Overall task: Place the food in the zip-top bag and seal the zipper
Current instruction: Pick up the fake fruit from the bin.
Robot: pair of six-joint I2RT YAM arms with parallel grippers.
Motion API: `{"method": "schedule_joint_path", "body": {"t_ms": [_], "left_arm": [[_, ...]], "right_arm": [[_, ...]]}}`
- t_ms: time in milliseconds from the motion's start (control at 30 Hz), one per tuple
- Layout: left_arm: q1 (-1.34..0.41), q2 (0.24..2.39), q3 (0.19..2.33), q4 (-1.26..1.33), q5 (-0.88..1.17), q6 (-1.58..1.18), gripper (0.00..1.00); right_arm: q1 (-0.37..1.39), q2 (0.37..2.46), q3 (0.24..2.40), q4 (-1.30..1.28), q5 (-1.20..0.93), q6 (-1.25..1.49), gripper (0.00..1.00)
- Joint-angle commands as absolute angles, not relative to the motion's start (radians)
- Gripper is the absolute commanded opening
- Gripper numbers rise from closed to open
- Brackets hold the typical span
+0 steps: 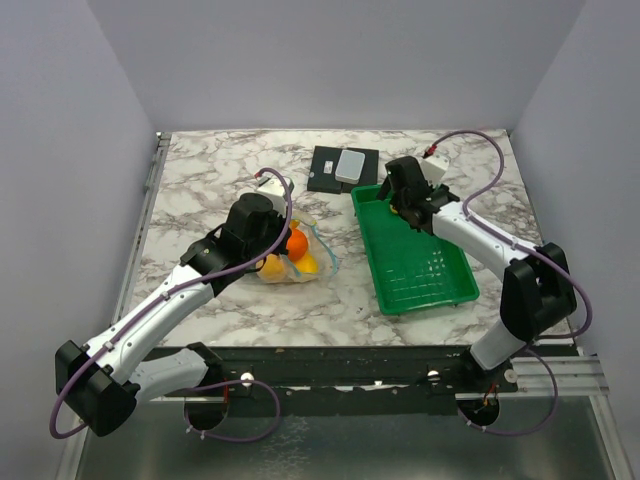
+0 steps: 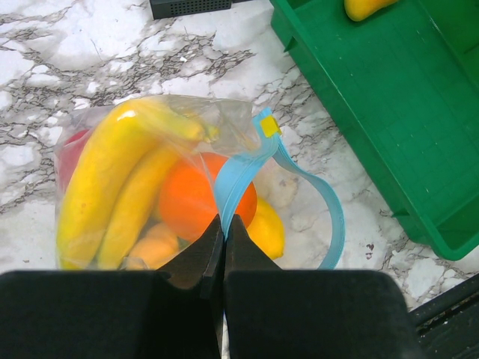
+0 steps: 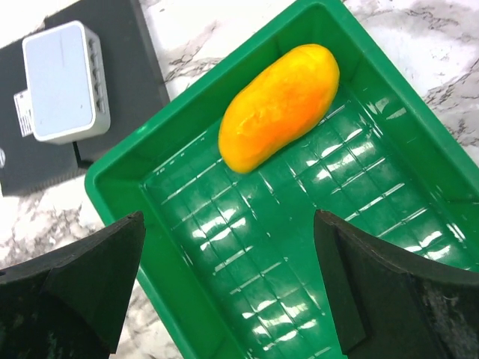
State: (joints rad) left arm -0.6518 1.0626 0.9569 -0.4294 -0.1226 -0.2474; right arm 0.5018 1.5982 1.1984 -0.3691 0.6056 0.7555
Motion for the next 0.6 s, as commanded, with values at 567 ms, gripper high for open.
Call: {"method": "schedule_joint_path", "body": {"t_ms": [567], "left_arm": [[-0.649,1.054,0.959,-0.426,-0.127,-0.247,0.0]], "right_arm": [[0.332,1.806,1.304,-0.393,0.533,1.17,0.93]]}}
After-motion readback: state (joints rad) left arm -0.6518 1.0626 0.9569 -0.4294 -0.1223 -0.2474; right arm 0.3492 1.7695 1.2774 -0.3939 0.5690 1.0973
